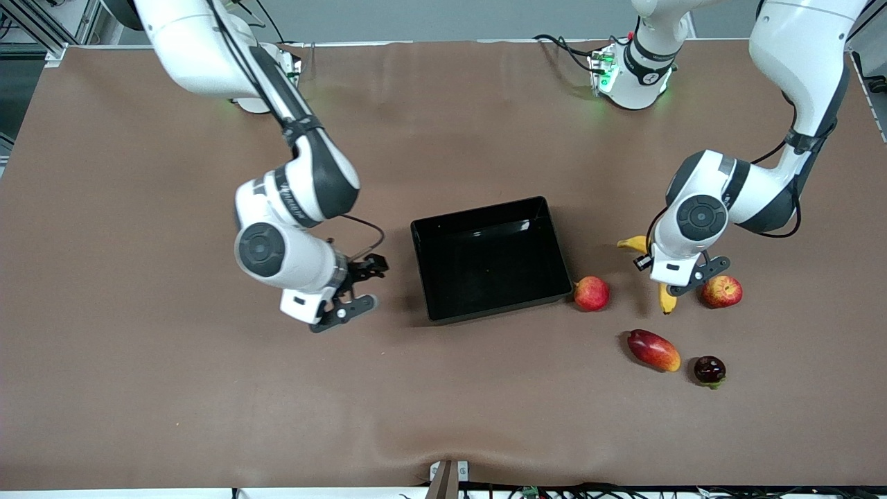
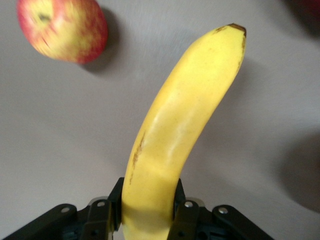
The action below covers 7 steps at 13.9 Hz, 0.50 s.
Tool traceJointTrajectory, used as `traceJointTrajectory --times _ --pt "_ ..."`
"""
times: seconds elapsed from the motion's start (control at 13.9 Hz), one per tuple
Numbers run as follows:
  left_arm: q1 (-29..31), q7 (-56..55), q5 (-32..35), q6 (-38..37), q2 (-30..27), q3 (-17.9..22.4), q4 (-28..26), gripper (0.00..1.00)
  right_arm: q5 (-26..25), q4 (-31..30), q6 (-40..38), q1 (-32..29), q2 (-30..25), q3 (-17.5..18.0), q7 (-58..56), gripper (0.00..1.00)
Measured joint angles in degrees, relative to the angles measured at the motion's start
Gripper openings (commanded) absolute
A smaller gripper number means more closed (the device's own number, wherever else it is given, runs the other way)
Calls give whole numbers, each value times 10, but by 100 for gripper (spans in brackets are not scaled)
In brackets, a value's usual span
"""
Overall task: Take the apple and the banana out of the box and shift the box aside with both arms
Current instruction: 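Place the banana beside the apples while the right gripper grasps the box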
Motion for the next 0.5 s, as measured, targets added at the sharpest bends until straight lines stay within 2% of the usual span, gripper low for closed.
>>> traceJointTrajectory --times 0.22,0.29,0.43,0.5 --pt "14 0 0 31 27 0 -12 0 17 0 56 51 25 2 61 100" --pt "17 0 1 40 37 1 -12 8 17 0 66 73 32 2 83 100" --pt "26 0 6 53 51 0 -11 100 17 1 74 112 42 1 127 100" --pt "29 0 8 54 53 0 -10 100 17 0 75 125 45 0 138 100"
